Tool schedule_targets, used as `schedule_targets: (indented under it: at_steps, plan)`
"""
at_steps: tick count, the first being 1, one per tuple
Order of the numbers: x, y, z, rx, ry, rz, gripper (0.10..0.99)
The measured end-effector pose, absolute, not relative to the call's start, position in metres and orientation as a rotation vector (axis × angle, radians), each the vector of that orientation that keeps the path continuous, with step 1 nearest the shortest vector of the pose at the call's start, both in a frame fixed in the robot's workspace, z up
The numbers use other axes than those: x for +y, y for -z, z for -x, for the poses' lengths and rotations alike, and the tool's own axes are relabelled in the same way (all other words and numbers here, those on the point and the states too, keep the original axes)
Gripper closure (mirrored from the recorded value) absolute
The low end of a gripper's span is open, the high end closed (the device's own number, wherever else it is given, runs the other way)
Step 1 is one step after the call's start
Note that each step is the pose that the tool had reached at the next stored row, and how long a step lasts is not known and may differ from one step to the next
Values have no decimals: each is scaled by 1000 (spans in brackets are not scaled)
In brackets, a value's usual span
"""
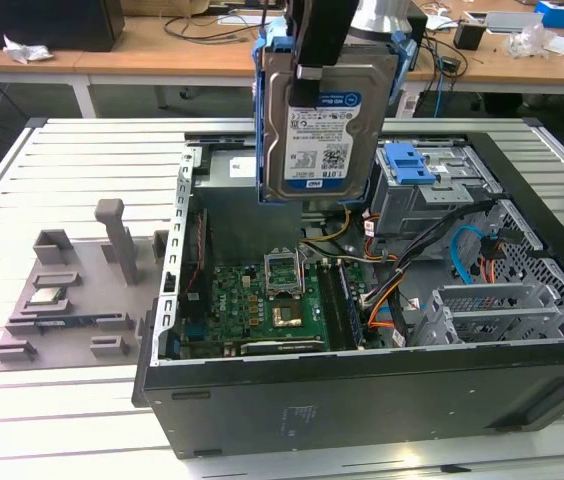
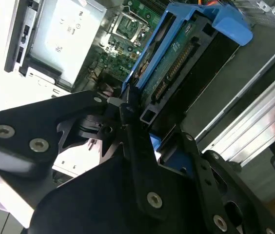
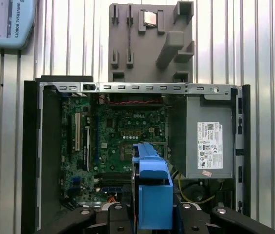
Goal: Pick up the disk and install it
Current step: 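Pick up the disk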
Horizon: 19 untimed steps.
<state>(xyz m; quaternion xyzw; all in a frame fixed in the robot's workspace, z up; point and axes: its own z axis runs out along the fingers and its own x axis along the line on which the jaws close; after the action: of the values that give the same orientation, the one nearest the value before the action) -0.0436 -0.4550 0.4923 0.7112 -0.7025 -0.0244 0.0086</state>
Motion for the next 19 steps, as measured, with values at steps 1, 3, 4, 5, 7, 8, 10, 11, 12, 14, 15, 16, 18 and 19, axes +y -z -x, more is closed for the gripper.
schedule_targets:
  at_steps: [1, 3, 4, 5, 7, 8, 10, 11, 12, 14, 15, 16, 18, 19]
  plan:
    - [-457, -492, 44, -2195, 76, -2222, 718]
    - [-464, -492, 44, -2195, 76, -2222, 718]
    - [-469, -492, 44, -2195, 76, -2222, 718]
    - [-473, -492, 44, -2195, 76, -2222, 718]
    - [-479, -492, 44, -2195, 76, -2222, 718]
    - [-484, -492, 44, -2195, 76, -2222, 718]
    - [-491, -492, 44, -2195, 76, -2222, 718]
    - [-493, -492, 44, -2195, 76, -2222, 718]
    - [-496, -492, 44, -2195, 76, -2222, 718]
    - [-502, -492, 44, -2195, 76, -2222, 718]
    - [-506, -492, 44, -2195, 76, -2222, 718]
    - [-510, -492, 44, -2195, 76, -2222, 718]
    - [-517, -492, 44, -2195, 76, -2222, 718]
    - [-521, -492, 44, -2195, 76, -2222, 718]
